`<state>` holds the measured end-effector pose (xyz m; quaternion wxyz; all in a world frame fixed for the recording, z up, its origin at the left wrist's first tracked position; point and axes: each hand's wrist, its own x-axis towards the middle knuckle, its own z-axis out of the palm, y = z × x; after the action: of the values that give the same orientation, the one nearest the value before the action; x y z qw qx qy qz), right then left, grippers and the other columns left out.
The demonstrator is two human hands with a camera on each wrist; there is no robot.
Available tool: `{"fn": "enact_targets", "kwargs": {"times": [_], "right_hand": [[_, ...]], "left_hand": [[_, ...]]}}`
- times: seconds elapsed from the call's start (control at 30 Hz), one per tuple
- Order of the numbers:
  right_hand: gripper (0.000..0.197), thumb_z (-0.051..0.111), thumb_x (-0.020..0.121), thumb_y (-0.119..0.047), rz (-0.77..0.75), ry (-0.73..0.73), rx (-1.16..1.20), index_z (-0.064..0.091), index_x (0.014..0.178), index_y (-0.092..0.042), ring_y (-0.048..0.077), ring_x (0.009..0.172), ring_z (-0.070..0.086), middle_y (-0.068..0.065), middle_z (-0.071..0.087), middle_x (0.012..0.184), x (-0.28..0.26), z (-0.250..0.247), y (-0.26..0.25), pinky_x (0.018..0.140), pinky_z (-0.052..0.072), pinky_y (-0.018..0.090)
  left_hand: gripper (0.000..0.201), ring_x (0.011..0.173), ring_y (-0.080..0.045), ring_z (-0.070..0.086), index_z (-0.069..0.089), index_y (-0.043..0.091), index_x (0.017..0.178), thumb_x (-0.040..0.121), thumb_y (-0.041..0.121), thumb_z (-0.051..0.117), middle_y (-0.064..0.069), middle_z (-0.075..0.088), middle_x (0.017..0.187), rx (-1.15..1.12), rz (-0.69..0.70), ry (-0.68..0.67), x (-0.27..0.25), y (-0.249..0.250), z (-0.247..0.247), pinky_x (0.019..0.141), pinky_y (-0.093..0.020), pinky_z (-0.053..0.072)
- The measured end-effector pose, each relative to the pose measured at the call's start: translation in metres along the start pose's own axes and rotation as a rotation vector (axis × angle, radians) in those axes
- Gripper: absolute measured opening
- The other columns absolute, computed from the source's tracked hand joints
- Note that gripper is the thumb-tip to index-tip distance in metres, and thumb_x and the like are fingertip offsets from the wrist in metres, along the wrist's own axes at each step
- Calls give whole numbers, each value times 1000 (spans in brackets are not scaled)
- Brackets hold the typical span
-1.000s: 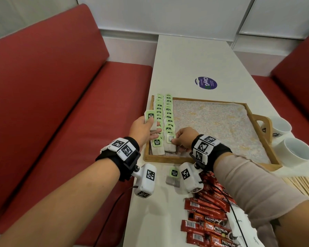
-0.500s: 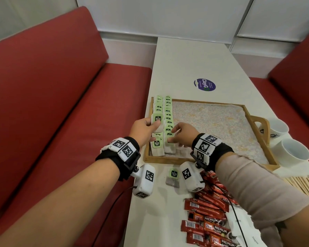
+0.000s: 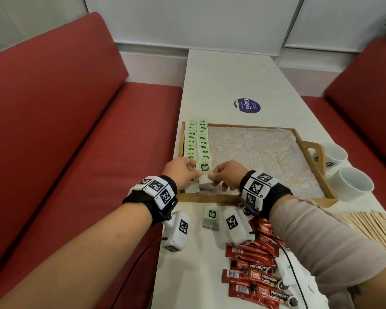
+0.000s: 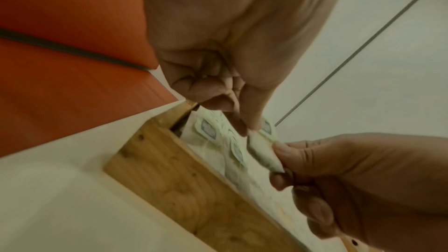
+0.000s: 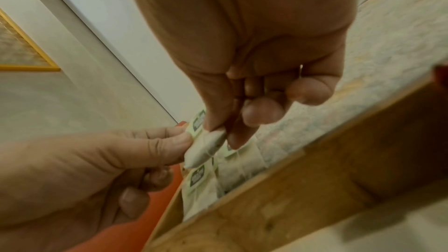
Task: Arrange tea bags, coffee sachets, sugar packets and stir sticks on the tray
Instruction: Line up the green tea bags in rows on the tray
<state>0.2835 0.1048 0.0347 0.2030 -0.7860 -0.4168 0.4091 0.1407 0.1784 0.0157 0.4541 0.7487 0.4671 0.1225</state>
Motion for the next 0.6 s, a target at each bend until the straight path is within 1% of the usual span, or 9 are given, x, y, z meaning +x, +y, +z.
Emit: {"fn": "enact_targets", "kwargs": {"times": [0.07, 0.1, 0.2, 0.23, 0.33, 0.43, 0.47, 0.53, 0.6], "right_hand": [[21, 62, 92, -24, 48, 0, -16, 53, 73, -18, 6, 42, 46, -5, 63, 68, 0, 2, 3, 36, 33, 14], [22, 62, 91, -22, 70, -3, -19, 53, 72, -17, 7, 42, 46, -4, 63, 68, 0, 4, 4, 37, 34, 14], [23, 65, 90, -19, 127, 4, -30, 53, 70, -16, 11, 49, 48, 0, 63, 69, 4, 8, 5, 51, 41, 20], [24, 65, 89, -18, 141, 2, -40, 53, 69, -15, 12, 51, 49, 0, 63, 69, 6, 8, 5, 57, 43, 23], [27, 63, 90, -19, 184, -21, -100, 52, 66, -13, 13, 53, 49, 1, 62, 71, 10, 10, 3, 64, 45, 25], [28, 66, 88, -20, 204, -11, -129, 53, 65, -13, 15, 58, 51, 6, 66, 80, 15, 13, 4, 79, 50, 32], [28, 67, 87, -21, 206, -6, -145, 54, 65, -13, 15, 58, 51, 6, 66, 81, 16, 13, 4, 80, 50, 32], [29, 67, 87, -22, 215, -7, -168, 53, 64, -14, 13, 55, 50, 4, 65, 79, 17, 14, 3, 74, 48, 28], [29, 67, 88, -22, 221, -18, -189, 53, 64, -14, 12, 54, 49, 4, 65, 80, 19, 13, 3, 71, 46, 27]], "left_hand": [[26, 97, -17, 63, 65, 20, 109, 83, 22, 68, -1, 70, 97, 66, -13, 15, 2, -1, 1, 84, -25, 48], [25, 94, -16, 63, 65, 22, 107, 82, 21, 67, 2, 69, 93, 87, -16, 13, 1, 1, 2, 82, -25, 49], [28, 83, -11, 61, 61, 25, 106, 79, 21, 70, 12, 63, 77, 130, -24, 7, 2, 2, 7, 81, -28, 51], [31, 82, -11, 62, 59, 25, 106, 77, 21, 72, 12, 64, 77, 129, -24, 2, 2, 1, 8, 82, -30, 52], [37, 84, -13, 63, 53, 27, 103, 74, 22, 76, 9, 65, 84, 149, -6, -5, 2, 1, 10, 82, -33, 53], [31, 85, -14, 59, 52, 28, 95, 74, 24, 74, 9, 58, 90, 236, 33, 0, 2, -2, 10, 76, -29, 50], [26, 84, -14, 58, 53, 29, 89, 74, 24, 74, 9, 57, 89, 270, 49, 4, 2, -1, 10, 74, -29, 49], [19, 83, -14, 59, 55, 30, 75, 74, 24, 73, 11, 56, 84, 324, 67, -8, 1, 1, 10, 73, -29, 50], [18, 84, -14, 61, 58, 31, 67, 75, 24, 73, 13, 56, 79, 358, 67, -40, 1, 4, 11, 76, -30, 53]]}}
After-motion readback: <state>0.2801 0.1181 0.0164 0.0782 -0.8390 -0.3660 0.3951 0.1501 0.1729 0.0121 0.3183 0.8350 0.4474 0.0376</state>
